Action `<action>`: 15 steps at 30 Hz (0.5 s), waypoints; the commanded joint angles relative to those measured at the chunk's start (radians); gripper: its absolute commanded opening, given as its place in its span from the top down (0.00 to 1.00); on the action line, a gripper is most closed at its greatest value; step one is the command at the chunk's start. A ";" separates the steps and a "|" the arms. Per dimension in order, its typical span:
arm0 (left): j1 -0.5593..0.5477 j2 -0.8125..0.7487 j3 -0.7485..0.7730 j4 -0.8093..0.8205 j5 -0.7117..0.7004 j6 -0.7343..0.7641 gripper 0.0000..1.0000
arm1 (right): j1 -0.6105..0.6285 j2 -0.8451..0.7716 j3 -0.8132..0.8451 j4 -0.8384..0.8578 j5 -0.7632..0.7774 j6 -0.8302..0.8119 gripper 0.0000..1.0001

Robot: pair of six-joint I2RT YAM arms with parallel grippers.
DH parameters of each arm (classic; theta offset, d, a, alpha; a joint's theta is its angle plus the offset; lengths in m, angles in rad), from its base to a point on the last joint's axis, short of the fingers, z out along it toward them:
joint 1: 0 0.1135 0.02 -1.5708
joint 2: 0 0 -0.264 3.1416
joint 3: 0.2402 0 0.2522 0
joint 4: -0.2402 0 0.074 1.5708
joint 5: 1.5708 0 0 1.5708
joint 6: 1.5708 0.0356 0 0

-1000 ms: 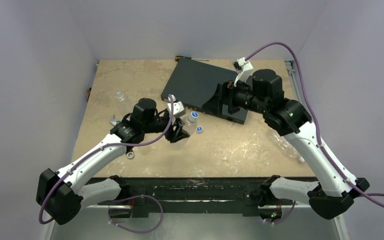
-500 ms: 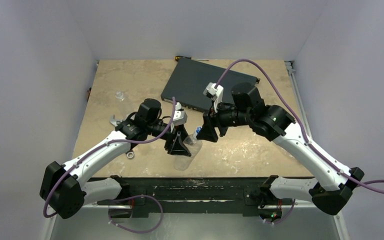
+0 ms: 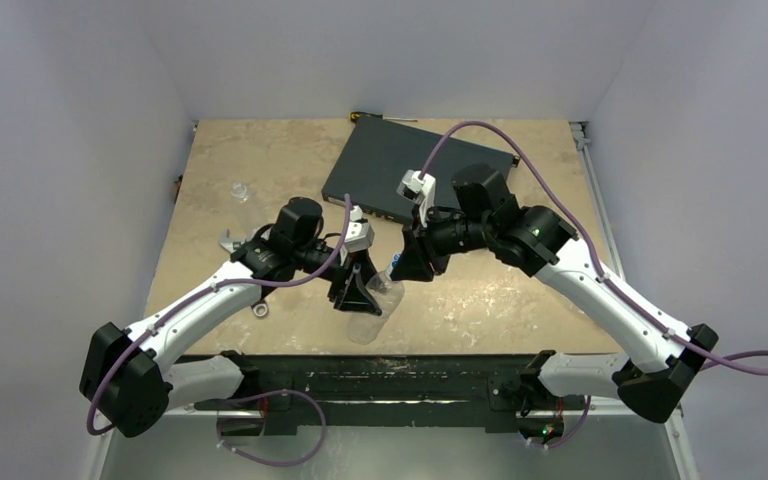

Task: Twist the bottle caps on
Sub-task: Screw the bottle cap onto the plastic bottle.

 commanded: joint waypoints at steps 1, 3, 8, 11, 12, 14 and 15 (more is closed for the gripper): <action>0.009 0.004 0.022 0.022 0.039 0.012 1.00 | 0.005 -0.012 0.014 0.023 -0.019 0.006 0.69; 0.008 0.003 0.021 0.019 0.024 0.015 1.00 | 0.004 -0.011 0.015 0.030 -0.008 0.029 0.79; 0.008 -0.022 0.029 0.048 -0.206 -0.002 1.00 | 0.005 0.021 0.022 0.029 0.038 0.158 0.93; 0.008 -0.059 0.031 0.121 -0.461 -0.036 1.00 | 0.004 0.062 0.044 0.009 0.117 0.288 0.95; 0.007 -0.069 0.033 0.140 -0.546 -0.042 1.00 | 0.004 0.081 0.057 -0.002 0.144 0.327 0.96; 0.005 -0.088 0.037 0.189 -0.675 -0.051 1.00 | 0.004 0.120 0.085 -0.028 0.213 0.385 0.97; 0.001 -0.095 0.036 0.217 -0.722 -0.049 1.00 | 0.005 0.139 0.099 -0.042 0.270 0.423 0.98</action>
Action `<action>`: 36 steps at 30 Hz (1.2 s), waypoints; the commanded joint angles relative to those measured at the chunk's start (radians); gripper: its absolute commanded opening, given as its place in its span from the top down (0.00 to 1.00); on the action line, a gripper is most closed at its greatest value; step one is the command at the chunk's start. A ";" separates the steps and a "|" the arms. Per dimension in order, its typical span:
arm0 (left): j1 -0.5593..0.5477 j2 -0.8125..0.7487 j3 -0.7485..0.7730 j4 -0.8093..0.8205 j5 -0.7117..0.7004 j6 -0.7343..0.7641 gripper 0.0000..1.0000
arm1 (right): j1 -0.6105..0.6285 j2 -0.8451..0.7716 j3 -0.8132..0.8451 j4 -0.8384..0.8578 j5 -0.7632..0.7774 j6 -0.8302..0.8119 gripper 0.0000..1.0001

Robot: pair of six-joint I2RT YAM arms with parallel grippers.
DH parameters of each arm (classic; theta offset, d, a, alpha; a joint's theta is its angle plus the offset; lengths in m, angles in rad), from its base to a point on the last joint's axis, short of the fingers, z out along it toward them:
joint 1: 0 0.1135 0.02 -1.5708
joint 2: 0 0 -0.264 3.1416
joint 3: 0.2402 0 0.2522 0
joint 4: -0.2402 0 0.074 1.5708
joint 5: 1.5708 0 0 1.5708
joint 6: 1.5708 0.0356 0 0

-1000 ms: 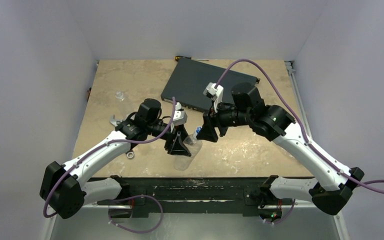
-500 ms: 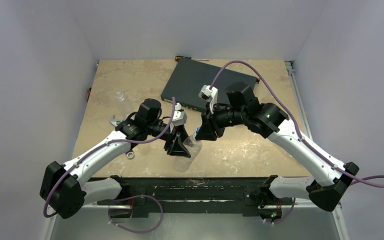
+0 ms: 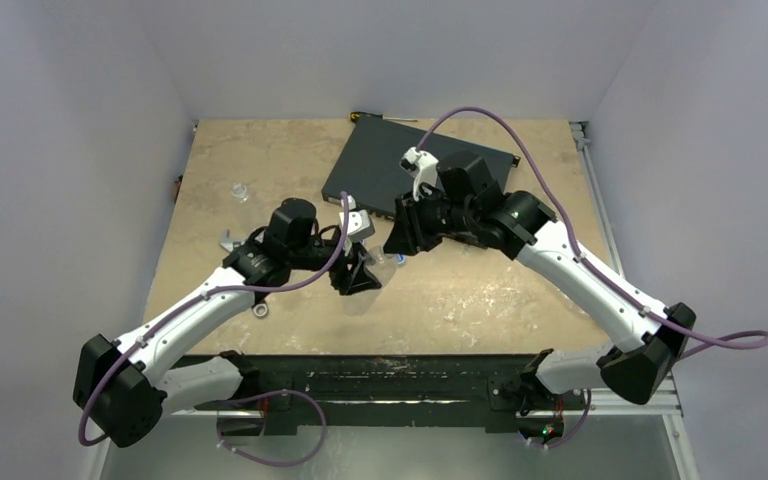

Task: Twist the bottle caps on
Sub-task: Screw the bottle cap onto the plastic bottle.

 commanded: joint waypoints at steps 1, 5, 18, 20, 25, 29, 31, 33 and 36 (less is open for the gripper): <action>-0.003 -0.058 0.035 0.229 -0.437 -0.038 1.00 | 0.021 0.073 0.072 -0.064 0.119 0.250 0.98; -0.098 -0.079 0.020 0.371 -0.658 0.039 1.00 | 0.020 0.140 0.066 0.004 0.159 0.394 0.99; -0.220 -0.053 0.005 0.412 -0.889 0.160 1.00 | 0.018 0.271 0.187 0.088 0.206 0.557 0.68; -0.217 -0.060 0.003 0.355 -0.877 0.153 1.00 | 0.007 0.236 0.217 0.071 0.247 0.524 0.47; -0.144 -0.070 0.007 0.219 -0.671 0.078 1.00 | -0.056 0.113 0.229 0.027 0.302 0.445 0.10; -0.043 -0.070 0.007 0.162 -0.395 0.023 1.00 | -0.094 -0.001 0.169 0.026 0.314 0.337 0.02; -0.007 -0.068 0.008 0.149 -0.251 0.006 1.00 | -0.095 -0.063 0.128 0.030 0.328 0.260 0.02; 0.016 -0.056 0.011 0.143 -0.104 -0.007 1.00 | -0.096 -0.120 0.080 0.051 0.279 0.166 0.03; 0.032 -0.029 0.012 0.152 0.074 -0.041 1.00 | -0.094 -0.160 0.044 0.033 0.164 0.014 0.07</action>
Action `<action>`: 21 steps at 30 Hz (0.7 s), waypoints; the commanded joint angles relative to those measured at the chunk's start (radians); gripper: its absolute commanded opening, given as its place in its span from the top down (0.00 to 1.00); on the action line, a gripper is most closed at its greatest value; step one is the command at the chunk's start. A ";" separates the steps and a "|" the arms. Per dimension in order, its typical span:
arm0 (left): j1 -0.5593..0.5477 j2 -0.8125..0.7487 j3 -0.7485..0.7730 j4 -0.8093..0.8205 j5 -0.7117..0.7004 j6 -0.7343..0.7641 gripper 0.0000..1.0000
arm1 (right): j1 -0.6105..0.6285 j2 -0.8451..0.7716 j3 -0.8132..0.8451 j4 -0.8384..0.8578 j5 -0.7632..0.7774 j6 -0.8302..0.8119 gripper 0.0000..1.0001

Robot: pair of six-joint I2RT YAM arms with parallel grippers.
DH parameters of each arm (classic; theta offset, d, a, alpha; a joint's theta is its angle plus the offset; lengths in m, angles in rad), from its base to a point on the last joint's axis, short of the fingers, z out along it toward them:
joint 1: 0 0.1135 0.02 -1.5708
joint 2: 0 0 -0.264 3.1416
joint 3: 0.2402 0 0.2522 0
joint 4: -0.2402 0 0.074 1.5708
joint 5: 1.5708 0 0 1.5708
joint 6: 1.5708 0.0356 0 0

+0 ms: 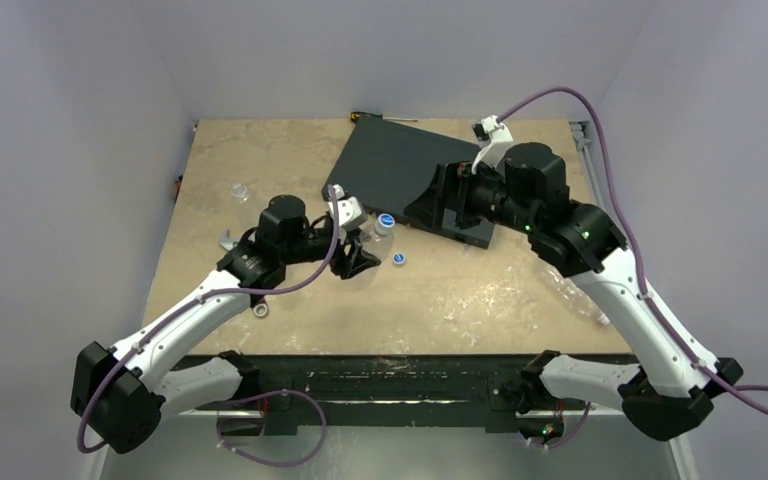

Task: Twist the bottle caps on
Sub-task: Screw the bottle cap onto the plastic bottle.

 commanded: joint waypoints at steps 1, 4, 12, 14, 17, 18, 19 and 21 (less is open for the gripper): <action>0.024 0.035 0.031 0.012 0.429 -0.076 1.00 | 0.009 -0.037 -0.063 -0.010 -0.177 -0.289 0.09; 0.024 0.070 0.034 0.020 0.567 -0.106 1.00 | 0.043 -0.030 -0.076 -0.047 -0.233 -0.374 0.16; 0.025 0.106 0.046 -0.032 0.699 -0.092 1.00 | 0.127 -0.004 -0.078 -0.048 -0.303 -0.447 0.33; 0.025 0.117 0.053 -0.059 0.702 -0.068 1.00 | 0.136 0.005 -0.074 -0.052 -0.330 -0.455 0.35; 0.024 0.123 0.057 -0.082 0.706 -0.042 1.00 | 0.140 0.027 -0.065 -0.072 -0.352 -0.467 0.38; 0.024 0.122 0.057 -0.085 0.703 -0.039 1.00 | 0.140 0.034 -0.061 -0.075 -0.352 -0.468 0.41; 0.024 0.120 0.057 -0.087 0.701 -0.035 1.00 | 0.140 0.038 -0.060 -0.075 -0.356 -0.468 0.43; 0.025 0.119 0.057 -0.088 0.696 -0.031 1.00 | 0.140 0.048 -0.055 -0.073 -0.374 -0.465 0.47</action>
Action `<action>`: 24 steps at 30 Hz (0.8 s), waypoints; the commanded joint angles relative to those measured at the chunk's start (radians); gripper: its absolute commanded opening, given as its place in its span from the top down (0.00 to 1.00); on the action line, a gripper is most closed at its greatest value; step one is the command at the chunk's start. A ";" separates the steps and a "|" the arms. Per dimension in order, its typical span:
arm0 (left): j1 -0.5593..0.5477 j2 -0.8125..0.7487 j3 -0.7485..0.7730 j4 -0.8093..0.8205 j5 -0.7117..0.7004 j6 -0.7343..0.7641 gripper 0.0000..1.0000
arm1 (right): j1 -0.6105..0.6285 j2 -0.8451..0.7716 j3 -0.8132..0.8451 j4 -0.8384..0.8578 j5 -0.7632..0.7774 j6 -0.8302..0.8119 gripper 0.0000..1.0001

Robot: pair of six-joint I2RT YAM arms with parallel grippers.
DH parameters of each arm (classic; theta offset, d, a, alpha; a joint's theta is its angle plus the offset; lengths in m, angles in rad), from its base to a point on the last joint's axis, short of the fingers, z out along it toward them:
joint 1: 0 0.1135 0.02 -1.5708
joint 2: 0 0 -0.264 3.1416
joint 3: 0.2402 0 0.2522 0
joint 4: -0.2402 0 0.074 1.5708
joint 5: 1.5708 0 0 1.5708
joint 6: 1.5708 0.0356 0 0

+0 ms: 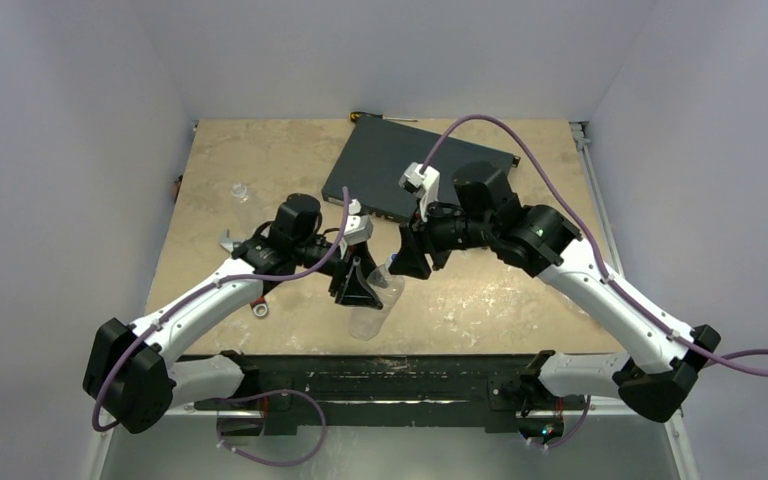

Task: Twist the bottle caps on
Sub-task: Screw the bottle cap onto the plastic bottle.

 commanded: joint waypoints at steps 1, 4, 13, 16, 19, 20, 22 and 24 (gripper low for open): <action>0.007 -0.001 0.043 -0.005 0.042 0.042 1.00 | 0.004 0.018 0.042 -0.007 -0.060 -0.030 0.50; 0.007 0.004 0.044 -0.007 0.034 0.050 1.00 | 0.004 0.026 0.049 -0.002 -0.067 -0.017 0.59; 0.008 -0.038 0.061 0.046 -0.263 0.028 1.00 | 0.004 0.081 0.077 -0.036 0.012 0.137 1.00; 0.008 -0.069 0.063 0.094 -0.488 0.019 1.00 | 0.004 0.129 0.096 -0.049 0.044 0.255 1.00; 0.007 -0.089 0.059 0.160 -0.657 0.010 1.00 | 0.004 0.179 0.111 -0.056 0.115 0.343 1.00; 0.003 -0.093 0.058 0.201 -0.691 0.011 1.00 | 0.004 0.192 0.111 -0.043 0.129 0.393 1.00; -0.010 -0.105 0.049 0.266 -0.767 0.013 1.00 | 0.004 0.217 0.101 -0.009 0.139 0.470 1.00; -0.046 -0.116 0.035 0.317 -0.868 0.036 1.00 | 0.004 0.247 0.096 0.028 0.146 0.536 1.00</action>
